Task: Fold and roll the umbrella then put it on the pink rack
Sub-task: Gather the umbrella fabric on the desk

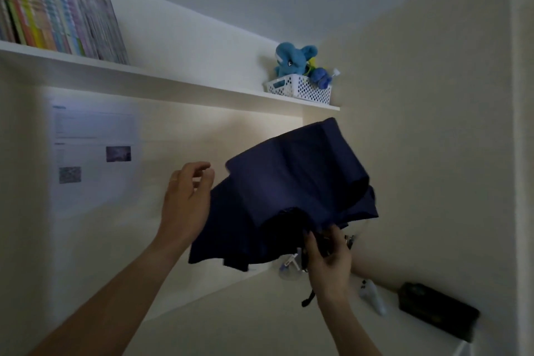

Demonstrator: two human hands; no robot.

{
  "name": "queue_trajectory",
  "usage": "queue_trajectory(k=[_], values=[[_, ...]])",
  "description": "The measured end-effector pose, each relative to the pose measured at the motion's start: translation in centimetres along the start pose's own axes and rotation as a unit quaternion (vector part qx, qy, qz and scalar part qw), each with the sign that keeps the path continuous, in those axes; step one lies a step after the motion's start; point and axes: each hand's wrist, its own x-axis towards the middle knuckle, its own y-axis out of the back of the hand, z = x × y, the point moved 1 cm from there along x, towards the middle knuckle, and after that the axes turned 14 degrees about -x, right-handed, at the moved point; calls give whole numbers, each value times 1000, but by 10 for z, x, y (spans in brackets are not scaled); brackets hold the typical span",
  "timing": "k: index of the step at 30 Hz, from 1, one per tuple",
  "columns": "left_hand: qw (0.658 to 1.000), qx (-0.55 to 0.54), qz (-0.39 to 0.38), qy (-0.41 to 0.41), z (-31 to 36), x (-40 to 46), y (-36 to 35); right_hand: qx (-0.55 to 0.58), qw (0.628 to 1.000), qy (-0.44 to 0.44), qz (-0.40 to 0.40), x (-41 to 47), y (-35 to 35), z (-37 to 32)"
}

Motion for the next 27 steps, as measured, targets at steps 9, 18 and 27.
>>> queue_trajectory(k=[9, 18, 27], values=[[994, -56, 70, -70, 14, -21, 17, -265, 952, 155, 5, -8, 4, 12], [916, -145, -183, 325, -5, -68, -10, -301, 923, 237, -43, -23, -10, 29], [911, -138, -225, 316, -41, -93, -10, -299, 900, 302, -101, -33, -26, 35]])
